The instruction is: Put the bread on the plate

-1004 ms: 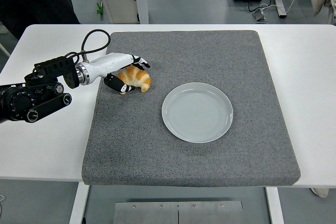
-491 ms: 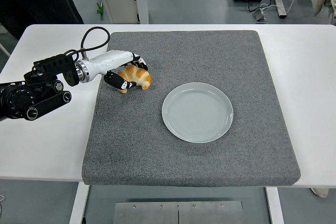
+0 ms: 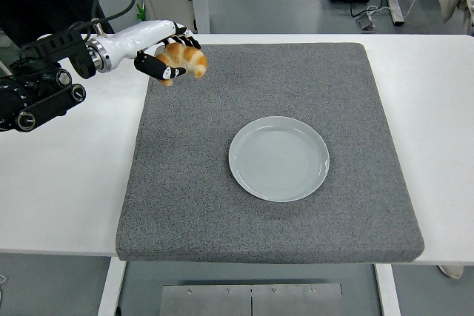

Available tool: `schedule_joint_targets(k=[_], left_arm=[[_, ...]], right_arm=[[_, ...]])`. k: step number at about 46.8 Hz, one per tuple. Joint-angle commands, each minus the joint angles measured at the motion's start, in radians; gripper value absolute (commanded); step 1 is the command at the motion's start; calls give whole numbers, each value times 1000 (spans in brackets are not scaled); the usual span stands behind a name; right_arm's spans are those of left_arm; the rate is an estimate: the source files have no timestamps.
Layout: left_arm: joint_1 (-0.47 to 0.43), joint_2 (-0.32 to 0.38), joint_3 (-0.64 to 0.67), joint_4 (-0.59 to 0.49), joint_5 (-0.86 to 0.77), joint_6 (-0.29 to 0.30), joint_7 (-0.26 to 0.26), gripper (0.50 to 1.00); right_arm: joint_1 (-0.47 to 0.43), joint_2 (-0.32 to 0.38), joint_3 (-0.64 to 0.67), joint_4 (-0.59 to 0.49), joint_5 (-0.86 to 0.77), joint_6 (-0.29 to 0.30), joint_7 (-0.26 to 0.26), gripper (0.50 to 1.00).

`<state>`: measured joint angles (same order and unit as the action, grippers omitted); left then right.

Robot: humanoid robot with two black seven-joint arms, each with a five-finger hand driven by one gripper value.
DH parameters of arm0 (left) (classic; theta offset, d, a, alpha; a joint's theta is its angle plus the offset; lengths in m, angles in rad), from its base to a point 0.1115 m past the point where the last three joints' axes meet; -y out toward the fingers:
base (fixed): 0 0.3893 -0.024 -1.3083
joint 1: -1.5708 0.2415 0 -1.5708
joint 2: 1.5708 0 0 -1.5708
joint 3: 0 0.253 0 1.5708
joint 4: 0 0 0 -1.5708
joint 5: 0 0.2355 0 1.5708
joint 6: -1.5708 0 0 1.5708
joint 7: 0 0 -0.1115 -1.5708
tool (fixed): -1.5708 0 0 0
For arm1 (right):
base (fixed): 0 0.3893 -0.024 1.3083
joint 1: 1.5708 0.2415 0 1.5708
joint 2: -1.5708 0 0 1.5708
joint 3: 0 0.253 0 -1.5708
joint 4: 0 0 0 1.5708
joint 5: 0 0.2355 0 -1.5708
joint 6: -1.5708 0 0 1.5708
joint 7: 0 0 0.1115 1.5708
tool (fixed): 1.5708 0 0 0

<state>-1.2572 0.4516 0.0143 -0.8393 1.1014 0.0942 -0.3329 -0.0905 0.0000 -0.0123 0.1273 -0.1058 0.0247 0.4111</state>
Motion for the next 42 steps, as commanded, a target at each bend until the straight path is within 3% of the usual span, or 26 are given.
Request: schedule_joint_targets(k=[1,18,36,42], left_arm=[[-8,7,-17,0,2,-13,0,500],[-110,41,-17,3,-44,-73,0,500],[-149,35,-71,11,-38,-111,12,500],[-149,16,-114,5,-34,-126,41,500]], right_arm=[[0,0,0,0,0,0,0,1000],[0,0,0,0,0,0,0,1000],[0,0,0,0,0,0,0,1000],[0,0,0,0,0,0,0,1000]])
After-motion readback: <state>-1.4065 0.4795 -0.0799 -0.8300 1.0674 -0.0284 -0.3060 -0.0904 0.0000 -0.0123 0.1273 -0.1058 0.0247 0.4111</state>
